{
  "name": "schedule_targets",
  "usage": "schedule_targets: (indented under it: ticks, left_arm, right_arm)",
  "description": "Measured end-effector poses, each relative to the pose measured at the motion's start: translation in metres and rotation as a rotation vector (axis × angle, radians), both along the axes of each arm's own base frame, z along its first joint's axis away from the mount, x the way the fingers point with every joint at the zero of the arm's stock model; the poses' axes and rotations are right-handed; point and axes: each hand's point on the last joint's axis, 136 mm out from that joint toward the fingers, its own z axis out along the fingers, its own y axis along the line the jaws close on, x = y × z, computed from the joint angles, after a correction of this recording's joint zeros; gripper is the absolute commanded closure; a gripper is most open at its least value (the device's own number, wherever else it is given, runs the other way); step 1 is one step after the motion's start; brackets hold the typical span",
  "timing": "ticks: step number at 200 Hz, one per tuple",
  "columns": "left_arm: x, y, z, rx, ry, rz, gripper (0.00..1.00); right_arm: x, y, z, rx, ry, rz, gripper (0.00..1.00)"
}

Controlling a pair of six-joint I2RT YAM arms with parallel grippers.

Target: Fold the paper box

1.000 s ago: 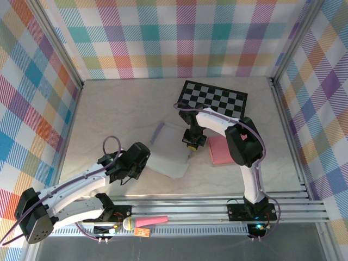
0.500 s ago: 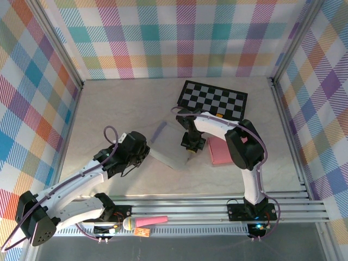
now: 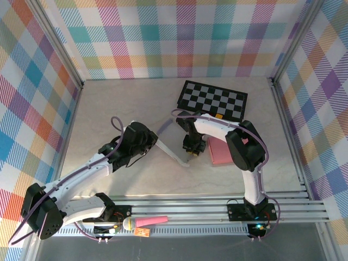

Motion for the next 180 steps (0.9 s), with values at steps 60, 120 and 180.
schedule_targets:
  ticks: [60, 120, 180]
  left_arm:
    - [0.01, -0.001, 0.001, -0.1, -0.005, -0.041, 0.52]
    - [-0.026, 0.028, 0.006, -0.043, 0.042, -0.047, 0.34]
    - [-0.038, 0.057, 0.013, 0.006, 0.023, -0.012, 0.32]
  right_arm:
    - [0.024, -0.002, 0.012, -0.029, -0.147, 0.073, 1.0]
    - [0.073, -0.001, 0.052, -0.058, -0.592, 0.286, 1.0]
    - [0.104, 0.02, 0.052, -0.075, -0.805, 0.477, 1.0]
